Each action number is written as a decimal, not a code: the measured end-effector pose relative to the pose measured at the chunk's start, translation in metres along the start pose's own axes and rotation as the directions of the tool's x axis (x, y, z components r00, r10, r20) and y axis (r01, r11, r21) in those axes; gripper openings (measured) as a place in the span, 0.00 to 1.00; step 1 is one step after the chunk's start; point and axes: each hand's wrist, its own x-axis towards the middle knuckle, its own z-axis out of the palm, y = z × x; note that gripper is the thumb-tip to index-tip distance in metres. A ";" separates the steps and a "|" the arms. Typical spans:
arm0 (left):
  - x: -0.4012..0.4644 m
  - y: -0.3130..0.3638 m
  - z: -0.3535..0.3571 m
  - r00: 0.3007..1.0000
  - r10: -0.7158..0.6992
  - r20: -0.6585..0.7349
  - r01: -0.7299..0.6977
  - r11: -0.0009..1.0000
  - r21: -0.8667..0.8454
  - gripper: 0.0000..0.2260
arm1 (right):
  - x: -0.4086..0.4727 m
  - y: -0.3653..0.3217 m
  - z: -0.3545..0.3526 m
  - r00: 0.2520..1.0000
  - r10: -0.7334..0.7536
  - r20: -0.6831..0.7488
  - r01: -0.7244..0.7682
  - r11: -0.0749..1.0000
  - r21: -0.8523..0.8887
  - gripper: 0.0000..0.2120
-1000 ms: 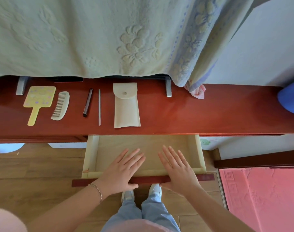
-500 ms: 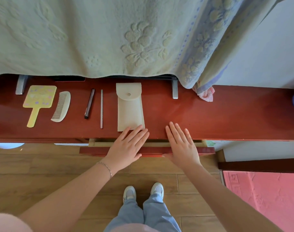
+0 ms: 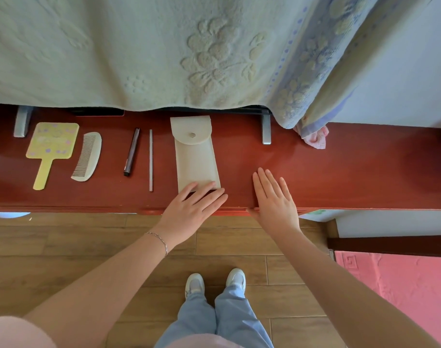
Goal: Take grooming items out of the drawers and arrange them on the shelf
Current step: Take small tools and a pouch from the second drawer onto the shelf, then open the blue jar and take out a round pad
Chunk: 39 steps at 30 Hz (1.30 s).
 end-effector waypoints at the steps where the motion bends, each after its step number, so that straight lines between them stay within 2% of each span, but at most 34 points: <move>1: 0.000 0.001 -0.001 1.000 -0.001 -0.006 0.001 1.000 -0.012 0.22 | -0.001 -0.001 0.000 1.000 0.003 -0.002 -0.003 1.000 0.004 0.43; 3: 0.002 0.003 -0.004 1.000 -0.007 -0.010 0.007 0.999 -0.033 0.21 | -0.003 -0.002 -0.002 1.000 0.002 -0.003 -0.001 1.000 0.011 0.43; 6: 0.007 0.011 -0.015 0.999 -0.042 0.017 0.044 0.994 -0.101 0.24 | -0.014 0.001 -0.011 1.000 0.012 -0.021 -0.012 1.000 0.029 0.41; 9: 0.023 0.021 -0.030 0.999 -0.036 -0.020 0.032 0.984 -0.173 0.25 | -0.041 0.012 -0.018 0.995 0.097 -0.027 -0.095 0.993 0.067 0.37; 13: 0.058 0.039 -0.047 0.997 0.068 -0.048 -0.077 0.972 -0.221 0.24 | -0.093 0.045 -0.025 0.965 0.260 0.020 -0.260 0.963 0.062 0.37; 17: 0.095 0.069 -0.059 0.982 0.183 -0.035 -0.186 0.951 -0.248 0.25 | -0.151 0.081 -0.040 0.892 0.449 0.056 -0.451 0.892 0.036 0.40; 21: 0.131 0.108 -0.073 0.958 0.283 -0.037 -0.282 0.920 -0.273 0.25 | -0.208 0.111 -0.054 0.787 0.607 0.110 -0.613 0.790 0.024 0.40; 25: 0.158 0.144 -0.085 0.932 0.360 -0.034 -0.355 0.896 -0.268 0.25 | -0.252 0.136 -0.061 0.694 0.710 0.115 -0.717 0.697 0.026 0.39; 29: 0.179 0.173 -0.091 0.917 0.398 -0.014 -0.390 0.891 -0.232 0.26 | -0.280 0.156 -0.060 0.636 0.757 0.147 -0.769 0.637 0.050 0.41; 31: 0.187 0.185 -0.095 0.916 0.402 -0.012 -0.394 0.890 -0.229 0.26 | -0.288 0.167 -0.059 0.627 0.765 0.150 -0.777 0.627 0.054 0.41; 39: 0.235 0.219 -0.122 0.923 0.374 -0.085 -0.384 0.899 -0.209 0.25 | -0.290 0.226 -0.068 0.686 0.720 0.102 -0.727 0.681 0.086 0.38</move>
